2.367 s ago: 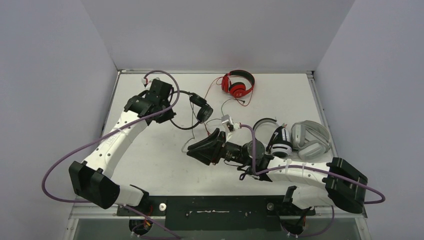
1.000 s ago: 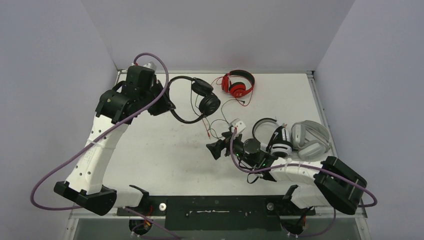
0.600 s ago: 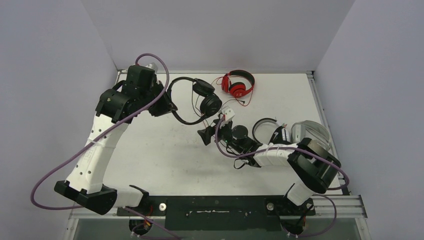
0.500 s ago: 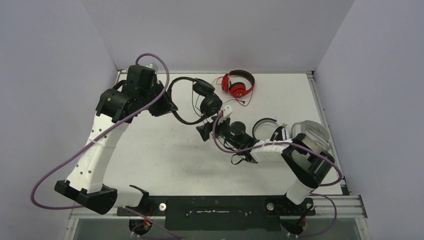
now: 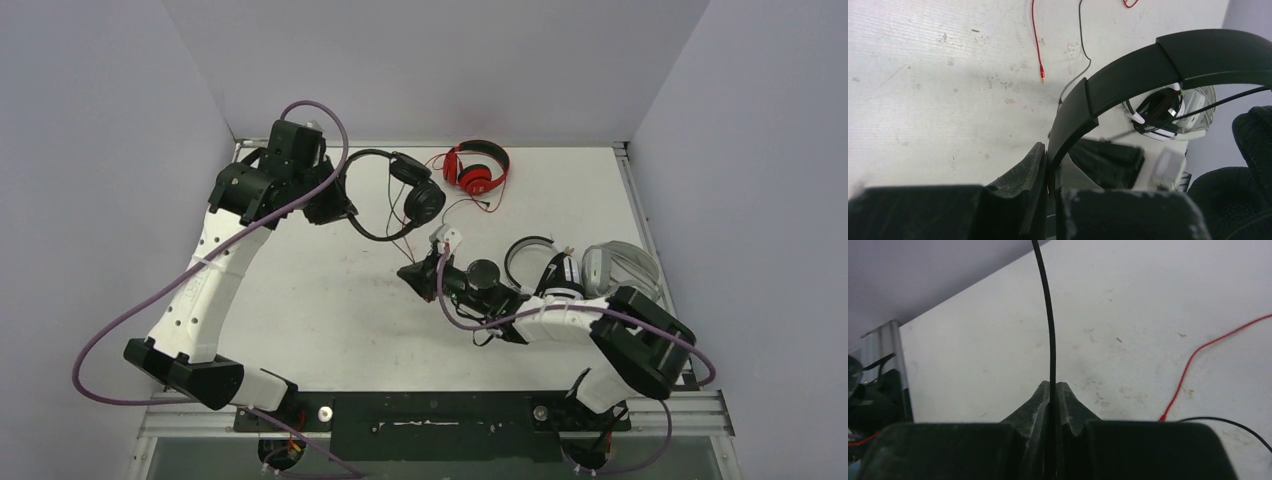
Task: Wrap the headphones
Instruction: Wrap the headphones cable around the headphones.
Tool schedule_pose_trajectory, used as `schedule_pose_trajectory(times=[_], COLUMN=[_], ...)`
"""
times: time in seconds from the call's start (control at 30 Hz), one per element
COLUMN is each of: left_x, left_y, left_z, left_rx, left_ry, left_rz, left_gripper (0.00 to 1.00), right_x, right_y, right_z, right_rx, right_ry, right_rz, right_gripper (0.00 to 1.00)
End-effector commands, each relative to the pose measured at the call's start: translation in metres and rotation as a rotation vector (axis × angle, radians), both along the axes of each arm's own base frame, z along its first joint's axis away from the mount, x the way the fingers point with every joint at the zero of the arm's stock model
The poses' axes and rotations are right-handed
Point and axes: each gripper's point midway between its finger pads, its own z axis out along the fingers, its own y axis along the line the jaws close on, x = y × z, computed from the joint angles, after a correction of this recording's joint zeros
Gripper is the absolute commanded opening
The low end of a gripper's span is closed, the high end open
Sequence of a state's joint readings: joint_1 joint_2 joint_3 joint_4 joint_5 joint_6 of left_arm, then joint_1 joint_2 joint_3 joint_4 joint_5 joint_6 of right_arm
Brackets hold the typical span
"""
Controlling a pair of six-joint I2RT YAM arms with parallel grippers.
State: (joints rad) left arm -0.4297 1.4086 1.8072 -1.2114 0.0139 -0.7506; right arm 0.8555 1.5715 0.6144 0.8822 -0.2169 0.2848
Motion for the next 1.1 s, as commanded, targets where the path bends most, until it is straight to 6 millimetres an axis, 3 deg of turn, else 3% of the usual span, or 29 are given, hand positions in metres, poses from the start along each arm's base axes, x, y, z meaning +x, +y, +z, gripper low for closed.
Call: schedule_pose_trajectory(times=[0.0, 0.13, 0.33, 0.53, 0.73, 0.9, 1.07], left_x=[0.027, 0.042, 0.052, 0.05, 0.04, 0.034, 0.02], left_y=[0.004, 0.023, 0.062, 0.089, 0.108, 0.096, 0.082], left_z=[0.022, 0.014, -0.001, -0.028, -0.051, -0.059, -0.072], left_rx=[-0.002, 0.082, 0.218, 0.35, 0.447, 0.409, 0.391], left_ry=[-0.107, -0.115, -0.125, -0.11, -0.091, -0.147, -0.18], left_rz=[0.048, 0.137, 0.279, 0.347, 0.384, 0.266, 0.16], left_gripper=[0.0, 0.0, 0.0, 0.0, 0.0, 0.0, 0.0], right_x=[-0.067, -0.113, -0.162, -0.185, -0.17, -0.145, -0.122], right_y=[0.009, 0.007, 0.012, 0.023, 0.029, 0.032, 0.034], right_z=[0.046, 0.057, 0.07, 0.078, 0.094, 0.098, 0.122], right_rx=[0.07, 0.081, 0.045, -0.064, -0.165, -0.246, -0.101], right_ry=[-0.072, -0.046, -0.023, -0.036, -0.005, 0.016, 0.111], right_rz=[0.152, 0.232, 0.33, 0.385, 0.305, 0.24, 0.327], right_gripper=[0.0, 0.0, 0.0, 0.0, 0.0, 0.05, 0.06])
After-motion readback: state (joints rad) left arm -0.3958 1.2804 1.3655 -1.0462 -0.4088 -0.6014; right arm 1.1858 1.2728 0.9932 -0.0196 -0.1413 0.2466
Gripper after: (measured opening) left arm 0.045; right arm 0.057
